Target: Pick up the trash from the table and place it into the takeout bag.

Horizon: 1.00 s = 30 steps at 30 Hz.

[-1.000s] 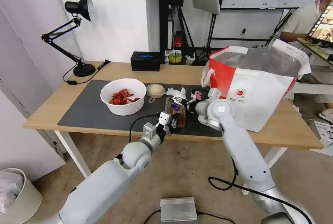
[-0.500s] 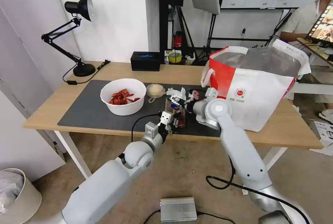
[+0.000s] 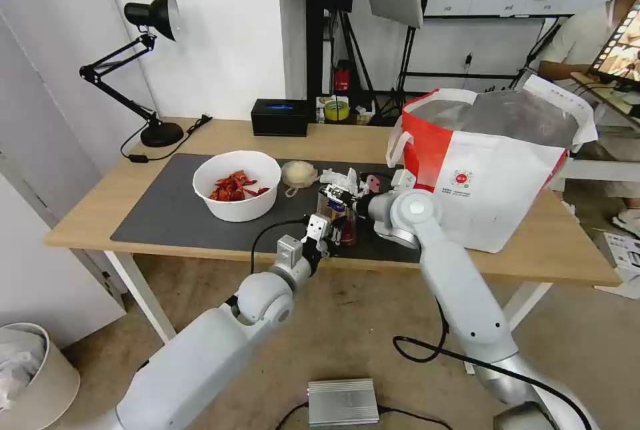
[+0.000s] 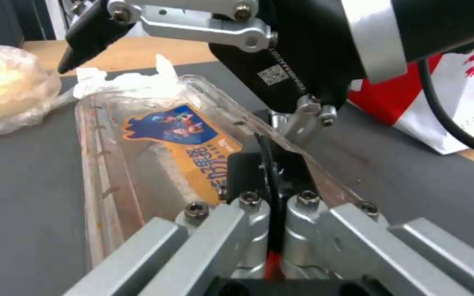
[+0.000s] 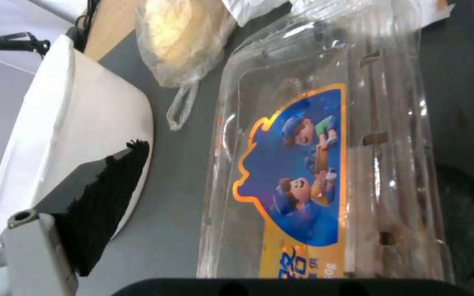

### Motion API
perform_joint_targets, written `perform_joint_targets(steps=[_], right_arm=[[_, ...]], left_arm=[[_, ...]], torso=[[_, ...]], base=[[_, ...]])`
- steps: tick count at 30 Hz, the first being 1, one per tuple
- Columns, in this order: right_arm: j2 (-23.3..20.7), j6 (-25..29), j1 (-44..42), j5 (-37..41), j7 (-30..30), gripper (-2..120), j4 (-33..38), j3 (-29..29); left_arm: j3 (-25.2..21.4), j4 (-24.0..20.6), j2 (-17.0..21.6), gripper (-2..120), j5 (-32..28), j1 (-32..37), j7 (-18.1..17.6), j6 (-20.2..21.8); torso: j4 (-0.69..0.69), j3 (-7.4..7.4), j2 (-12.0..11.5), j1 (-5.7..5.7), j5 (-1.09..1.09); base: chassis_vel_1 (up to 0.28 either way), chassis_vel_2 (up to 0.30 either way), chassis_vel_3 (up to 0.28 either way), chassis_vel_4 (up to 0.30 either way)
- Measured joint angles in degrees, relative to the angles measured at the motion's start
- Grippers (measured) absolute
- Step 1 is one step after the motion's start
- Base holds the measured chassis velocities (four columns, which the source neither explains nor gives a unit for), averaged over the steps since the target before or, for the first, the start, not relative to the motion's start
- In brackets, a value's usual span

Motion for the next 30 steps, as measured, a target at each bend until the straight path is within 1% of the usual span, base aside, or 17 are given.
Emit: perform_joint_targets(steps=[10,13,15,16,19,20,23,24,26,27,28,30], right_arm=[[1.11,-0.13,0.31,-0.04,-0.05,100,-0.78,-0.12],[1.16,-0.13,0.3,-0.1,0.0,98,-0.86,-0.13],[1.11,-0.13,0.27,-0.12,0.18,88,-0.87,-0.15],[1.11,-0.13,0.27,-0.12,0.18,88,-0.87,-0.15],[0.79,0.01,0.1,-0.14,0.48,74,-0.87,-0.16],[0.79,0.01,0.1,-0.14,0.48,74,-0.87,-0.16],[0.4,0.1,0.08,-0.12,0.5,60,-0.87,-0.14],[0.4,0.1,0.08,-0.12,0.5,60,-0.87,-0.14],[0.11,0.19,0.09,-0.09,0.51,48,-0.87,-0.06],[0.02,0.21,0.1,-0.09,0.52,45,-0.87,-0.03],[0.02,0.21,0.1,-0.09,0.52,45,-0.87,-0.03],[-0.22,0.26,0.09,-0.06,0.56,37,-0.87,0.01]], left_arm=[[-0.29,-0.45,0.36,0,0.02,0.22,-0.06,-0.09],[-0.3,-0.55,0.35,0,0.02,0.29,-0.06,-0.11],[-0.3,-0.57,0.27,0,0.02,0.33,-0.07,-0.13],[-0.3,-0.57,0.27,0,0.02,0.33,-0.07,-0.13],[-0.27,-0.57,0.2,0,0.02,0.31,-0.08,-0.18],[-0.27,-0.57,0.2,0,0.02,0.31,-0.08,-0.18],[-0.2,-0.55,0.19,0,0.02,0.19,-0.08,-0.24],[-0.2,-0.55,0.19,0,0.02,0.19,-0.08,-0.24],[-0.16,-0.47,0.14,0,0.03,0.17,-0.08,-0.28],[-0.16,-0.45,0.13,0,0.03,0.18,-0.08,-0.3],[-0.16,-0.45,0.13,0,0.03,0.18,-0.08,-0.3],[-0.15,-0.43,0.09,0,0.05,0.22,-0.08,-0.43]], torso=[[0.0,0.0,0.0,0.0,0.0],[0.0,0.0,0.0,0.0,0.0],[0.0,0.0,0.0,0.0,0.0],[0.0,0.0,0.0,0.0,0.0],[0.0,0.0,0.0,0.0,0.0],[0.0,0.0,0.0,0.0,0.0],[0.0,0.0,0.0,0.0,0.0],[0.0,0.0,0.0,0.0,0.0],[0.0,0.0,0.0,0.0,0.0],[0.0,0.0,0.0,0.0,0.0],[0.0,0.0,0.0,0.0,0.0],[0.0,0.0,0.0,0.0,0.0]], base=[[0.0,0.0,0.0,0.0],[0.0,0.0,0.0,0.0],[0.0,0.0,0.0,0.0],[0.0,0.0,0.0,0.0],[0.0,0.0,0.0,0.0],[0.0,0.0,0.0,0.0],[0.0,0.0,0.0,0.0],[0.0,0.0,0.0,0.0],[0.0,0.0,0.0,0.0],[0.0,0.0,0.0,0.0],[0.0,0.0,0.0,0.0],[0.0,0.0,0.0,0.0]])
